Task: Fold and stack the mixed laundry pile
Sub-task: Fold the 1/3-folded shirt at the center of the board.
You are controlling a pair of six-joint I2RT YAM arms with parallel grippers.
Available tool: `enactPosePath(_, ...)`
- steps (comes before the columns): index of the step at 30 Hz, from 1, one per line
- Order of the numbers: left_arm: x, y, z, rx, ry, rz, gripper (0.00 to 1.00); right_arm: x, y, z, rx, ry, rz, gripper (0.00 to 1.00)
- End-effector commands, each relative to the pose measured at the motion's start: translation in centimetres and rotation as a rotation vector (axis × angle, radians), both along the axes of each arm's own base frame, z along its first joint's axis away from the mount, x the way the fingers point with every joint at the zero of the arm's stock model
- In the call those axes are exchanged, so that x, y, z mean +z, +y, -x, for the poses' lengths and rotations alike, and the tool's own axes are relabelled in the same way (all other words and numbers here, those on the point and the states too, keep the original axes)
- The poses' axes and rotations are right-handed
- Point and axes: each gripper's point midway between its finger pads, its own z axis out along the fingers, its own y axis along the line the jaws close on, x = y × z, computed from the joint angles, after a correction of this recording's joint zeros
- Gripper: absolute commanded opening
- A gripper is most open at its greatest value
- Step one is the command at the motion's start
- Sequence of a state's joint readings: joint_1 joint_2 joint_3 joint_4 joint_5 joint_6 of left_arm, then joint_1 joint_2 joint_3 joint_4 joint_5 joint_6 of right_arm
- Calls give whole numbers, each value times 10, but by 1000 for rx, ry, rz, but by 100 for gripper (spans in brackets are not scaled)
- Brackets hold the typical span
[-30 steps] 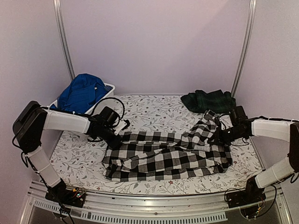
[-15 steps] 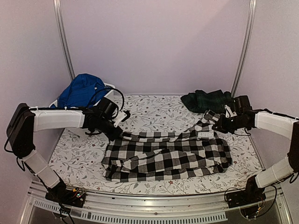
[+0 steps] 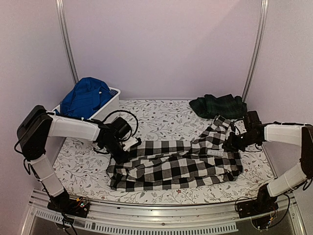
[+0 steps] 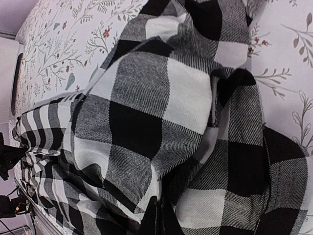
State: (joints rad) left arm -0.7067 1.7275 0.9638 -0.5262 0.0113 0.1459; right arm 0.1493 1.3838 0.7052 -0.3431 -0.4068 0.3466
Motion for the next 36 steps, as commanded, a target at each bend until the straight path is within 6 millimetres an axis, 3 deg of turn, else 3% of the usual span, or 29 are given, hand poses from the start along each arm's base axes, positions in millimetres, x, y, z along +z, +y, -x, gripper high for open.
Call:
enactPosePath(1,-27,16,5,26,39,-107,2,-25,5,0,-1,37,-34,0)
enactPosePath(6,-39,27,-19,111,21,-136,2,-47,2,-11,-14,65,-7,0)
enactPosePath(10,-37,40,-48,200,-12,-122,2,-54,1,-31,-17,58,7,0)
enactPosePath(13,-33,40,-57,209,-23,-117,7,-59,4,-30,5,86,-1,1)
enactPosePath(15,-26,35,-57,201,-35,-102,14,-56,6,-20,19,104,-16,24)
enactPosePath(16,-21,33,-56,194,-50,-98,22,-55,6,-15,18,112,-15,34)
enactPosePath(18,-11,33,-56,189,-97,-98,37,-32,1,-15,3,52,-8,50)
enactPosePath(21,15,28,-63,191,-186,-58,54,11,-15,-32,-57,-75,16,66)
enactPosePath(23,38,24,-73,202,-255,-14,64,36,-33,-52,-112,-160,58,71)
enactPosePath(26,77,18,-89,224,-370,53,83,58,-53,-85,-153,-217,78,72)
enactPosePath(29,118,16,-105,261,-502,120,99,56,-65,-119,-182,-244,116,71)
enactPosePath(32,161,17,-115,313,-632,212,100,42,-86,-149,-217,-232,153,70)
enactPosePath(36,195,10,-116,313,-705,335,100,14,-92,-171,-220,-201,187,70)
